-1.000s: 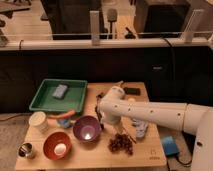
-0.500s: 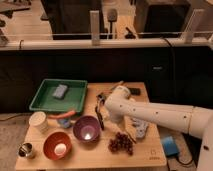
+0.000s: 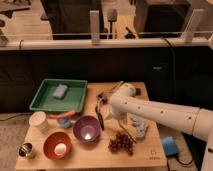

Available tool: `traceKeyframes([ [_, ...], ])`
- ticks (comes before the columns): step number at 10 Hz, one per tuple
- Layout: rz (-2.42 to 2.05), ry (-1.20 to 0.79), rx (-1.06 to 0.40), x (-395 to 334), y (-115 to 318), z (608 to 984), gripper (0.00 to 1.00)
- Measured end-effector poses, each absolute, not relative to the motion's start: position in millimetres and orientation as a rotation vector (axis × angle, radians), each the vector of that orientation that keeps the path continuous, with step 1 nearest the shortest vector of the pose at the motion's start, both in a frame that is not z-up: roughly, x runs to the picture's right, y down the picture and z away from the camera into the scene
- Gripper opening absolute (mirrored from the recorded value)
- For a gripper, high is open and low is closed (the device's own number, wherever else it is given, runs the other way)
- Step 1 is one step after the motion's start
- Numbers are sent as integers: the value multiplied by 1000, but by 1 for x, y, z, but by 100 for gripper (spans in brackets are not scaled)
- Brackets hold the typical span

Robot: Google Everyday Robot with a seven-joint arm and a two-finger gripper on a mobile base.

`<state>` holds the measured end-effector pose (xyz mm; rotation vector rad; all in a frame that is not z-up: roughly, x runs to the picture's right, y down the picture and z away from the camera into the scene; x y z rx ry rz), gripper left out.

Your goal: Place fork in table surface

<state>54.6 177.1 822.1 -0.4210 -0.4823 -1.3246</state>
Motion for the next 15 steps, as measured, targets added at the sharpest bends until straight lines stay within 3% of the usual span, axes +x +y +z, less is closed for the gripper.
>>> traceKeyframes([
  [7,-1415,-455,-407,98,187,838,80],
  [8,-1418,-473,-410,101,191,845,76],
  [12,-1425,-525,-423,104,203,856,40],
  [15,-1459,-525,-443,95,208,856,46],
])
